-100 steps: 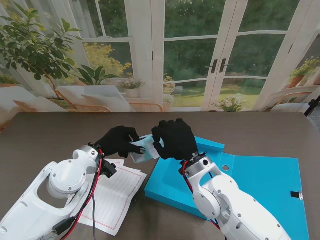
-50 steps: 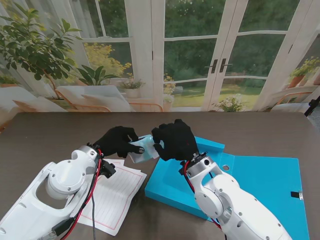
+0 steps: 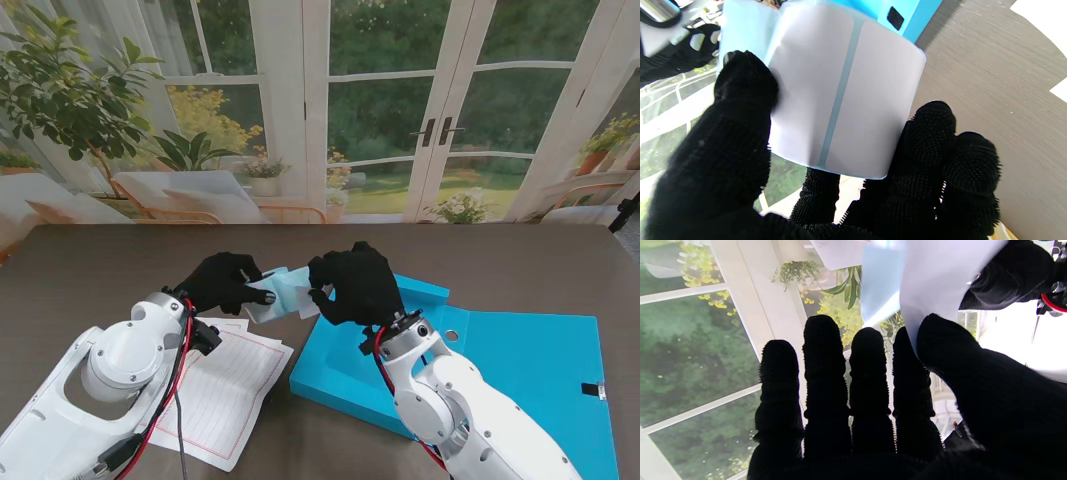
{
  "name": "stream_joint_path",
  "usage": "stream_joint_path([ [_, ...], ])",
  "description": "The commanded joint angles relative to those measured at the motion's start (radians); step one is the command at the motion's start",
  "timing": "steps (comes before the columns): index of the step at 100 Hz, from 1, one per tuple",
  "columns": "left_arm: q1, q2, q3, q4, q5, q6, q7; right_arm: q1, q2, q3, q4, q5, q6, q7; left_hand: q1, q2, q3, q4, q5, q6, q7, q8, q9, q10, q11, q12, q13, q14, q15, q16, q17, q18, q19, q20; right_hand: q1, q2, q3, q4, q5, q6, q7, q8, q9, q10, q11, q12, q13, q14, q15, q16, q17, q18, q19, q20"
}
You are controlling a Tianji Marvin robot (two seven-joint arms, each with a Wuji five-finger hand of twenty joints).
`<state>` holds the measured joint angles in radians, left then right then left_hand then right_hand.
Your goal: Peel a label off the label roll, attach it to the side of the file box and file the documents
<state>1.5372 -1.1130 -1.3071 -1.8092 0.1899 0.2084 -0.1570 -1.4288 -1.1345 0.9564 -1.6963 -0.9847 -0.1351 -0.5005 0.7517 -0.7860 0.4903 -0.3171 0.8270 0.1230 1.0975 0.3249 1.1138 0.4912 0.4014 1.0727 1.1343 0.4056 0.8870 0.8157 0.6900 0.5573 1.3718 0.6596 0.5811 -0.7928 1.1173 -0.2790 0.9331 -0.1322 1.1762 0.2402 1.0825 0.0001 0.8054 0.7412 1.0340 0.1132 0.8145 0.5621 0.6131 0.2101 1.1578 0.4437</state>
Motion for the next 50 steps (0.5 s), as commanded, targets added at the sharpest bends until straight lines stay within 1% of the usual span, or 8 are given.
stream_joint_path([
  [1,0.006,-0.005,-0.013,-0.006,0.004,0.005,-0.008,-0.014,-0.005,0.006,-0.013,0.003,-0.005,0.011,0.153,0.063,0.478,0.070,0.027,0.143,0.118,0.028,0.174,-0.251,0.178,0.077,-0.022,0.009,0.044,0.016,-0.030,-0.027,0.041,0.021,0.095,0.067,0.040,0.001,0.024,-0.097,0.098,0.047,0.016,-0.010,-0.015,-0.003,0.018,0.000,-0.003,-0.012,-0.110,-0.023,0.032,-0.022],
  [20,0.033,-0.003,-0.055,-0.013,0.047,0.015,0.003,-0.035,-0.010,0.030,-0.022,0.031,-0.002,0.014,0.154,0.063,0.480,0.070,0.025,0.142,0.120,0.029,0.173,-0.252,0.178,0.078,-0.023,0.008,0.044,0.016,-0.033,-0.028,0.042,0.021,0.099,0.072,0.031,0.004,0.022,-0.092,0.100,0.048,0.014,-0.006,-0.015,-0.001,0.018,0.004,-0.006,-0.012,-0.112,-0.016,0.032,-0.025],
  [50,0.088,0.005,-0.146,-0.025,0.177,0.025,0.016,-0.067,-0.013,0.073,-0.028,0.062,0.000,0.022,0.151,0.065,0.480,0.070,0.021,0.140,0.122,0.032,0.172,-0.253,0.178,0.079,-0.026,0.007,0.046,0.016,-0.033,-0.031,0.043,0.022,0.110,0.084,0.017,0.008,0.015,-0.091,0.101,0.050,0.007,0.000,-0.015,0.003,0.015,0.011,-0.007,-0.011,-0.116,-0.010,0.033,-0.027],
])
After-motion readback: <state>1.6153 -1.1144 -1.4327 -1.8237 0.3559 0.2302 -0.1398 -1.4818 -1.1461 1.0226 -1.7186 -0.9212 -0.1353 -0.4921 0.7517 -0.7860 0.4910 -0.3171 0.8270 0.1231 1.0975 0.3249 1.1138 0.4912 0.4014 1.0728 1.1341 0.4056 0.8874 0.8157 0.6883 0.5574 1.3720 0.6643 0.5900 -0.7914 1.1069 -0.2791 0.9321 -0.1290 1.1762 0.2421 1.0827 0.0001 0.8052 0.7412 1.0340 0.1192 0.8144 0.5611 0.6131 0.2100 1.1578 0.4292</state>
